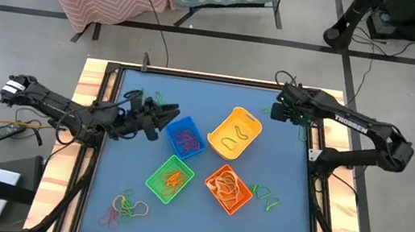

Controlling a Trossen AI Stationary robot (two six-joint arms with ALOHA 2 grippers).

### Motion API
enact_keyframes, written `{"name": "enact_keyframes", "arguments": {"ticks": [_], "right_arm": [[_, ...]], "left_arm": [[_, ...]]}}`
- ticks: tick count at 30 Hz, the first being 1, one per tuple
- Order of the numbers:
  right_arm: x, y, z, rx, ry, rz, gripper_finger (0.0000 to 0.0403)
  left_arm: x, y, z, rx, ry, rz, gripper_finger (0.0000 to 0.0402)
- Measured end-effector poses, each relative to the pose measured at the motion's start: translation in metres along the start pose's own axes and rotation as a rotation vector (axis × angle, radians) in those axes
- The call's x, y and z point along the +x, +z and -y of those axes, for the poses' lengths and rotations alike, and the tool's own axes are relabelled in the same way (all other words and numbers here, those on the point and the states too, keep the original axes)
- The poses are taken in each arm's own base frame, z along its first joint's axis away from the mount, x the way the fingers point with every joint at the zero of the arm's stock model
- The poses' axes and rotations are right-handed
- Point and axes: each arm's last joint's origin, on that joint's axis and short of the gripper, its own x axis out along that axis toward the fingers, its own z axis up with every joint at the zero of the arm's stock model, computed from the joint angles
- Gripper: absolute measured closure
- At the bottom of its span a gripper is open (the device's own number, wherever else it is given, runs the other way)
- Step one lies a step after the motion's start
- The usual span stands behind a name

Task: Sort rubber bands into baskets
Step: Put the green rubber band into the yellow bin

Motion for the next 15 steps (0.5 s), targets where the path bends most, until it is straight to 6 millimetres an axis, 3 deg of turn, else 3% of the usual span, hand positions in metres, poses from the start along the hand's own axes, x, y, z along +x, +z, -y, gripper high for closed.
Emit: {"name": "enact_keyframes", "arguments": {"ticks": [4,15], "right_arm": [[0.017,0.009,0.001,-0.040,-0.100,-0.061,0.0165],[0.059,0.028,0.003,-0.189,-0.222,-0.242,0.0165]], "left_arm": [[0.007,0.007,-0.009,-0.066,0.002,0.011,0.0195],[0.025,0.038,-0.034,-0.039,0.107,0.141,0.0195]]}}
